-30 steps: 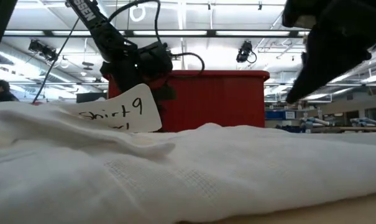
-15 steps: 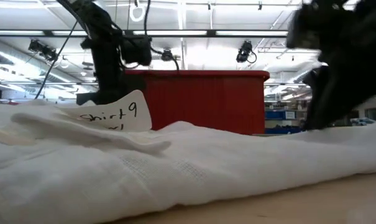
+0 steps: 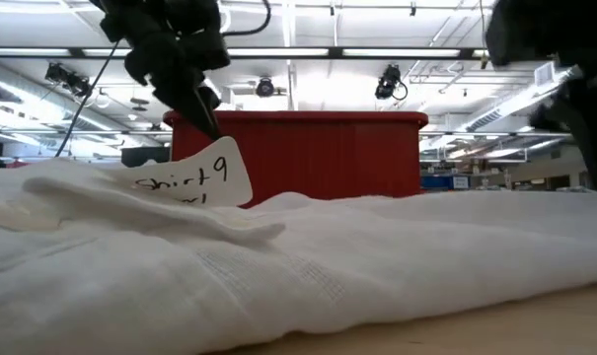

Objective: Fold laundry
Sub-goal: Fold the white polo

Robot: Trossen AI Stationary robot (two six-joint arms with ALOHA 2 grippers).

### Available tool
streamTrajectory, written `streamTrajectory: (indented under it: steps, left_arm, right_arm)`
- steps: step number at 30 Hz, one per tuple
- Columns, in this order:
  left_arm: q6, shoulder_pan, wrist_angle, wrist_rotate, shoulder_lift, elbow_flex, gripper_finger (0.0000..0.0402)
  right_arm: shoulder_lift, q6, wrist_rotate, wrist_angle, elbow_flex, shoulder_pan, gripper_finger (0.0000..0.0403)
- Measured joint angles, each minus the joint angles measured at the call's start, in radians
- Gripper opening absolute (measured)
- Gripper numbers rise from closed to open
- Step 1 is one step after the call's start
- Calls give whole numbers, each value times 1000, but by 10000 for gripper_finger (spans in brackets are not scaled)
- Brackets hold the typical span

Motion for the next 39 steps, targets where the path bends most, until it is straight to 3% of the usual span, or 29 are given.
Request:
streamTrajectory:
  steps: [4, 6, 12, 17, 22, 29, 35, 39]
  left_arm:
    - [-33, -84, 112, -1, 100, 0, 192]
    - [-1, -112, 159, 2, 161, 0, 192]
    - [108, -122, 258, -44, 353, 0, 192]
    - [124, -76, 255, -69, 456, 0, 192]
    - [125, -16, 171, -69, 467, 6, 192]
    - [132, 84, 141, -84, 466, 5, 192]
    - [150, 116, 139, -82, 467, 3, 192]
    - [168, 111, 130, -96, 447, 0, 192]
  right_arm:
    - [4, -92, 291, 79, 13, -33, 188]
    - [21, -126, 384, 124, 13, -69, 188]
    - [129, -328, 446, 319, 12, -190, 188]
    - [253, -432, 298, 548, 13, -289, 188]
    - [305, -414, 26, 517, 12, -294, 187]
    - [249, -258, -6, 344, 13, -119, 176]
    - [245, -1, -124, 249, 16, 58, 164]
    - [225, 132, -261, 235, 12, 125, 161]
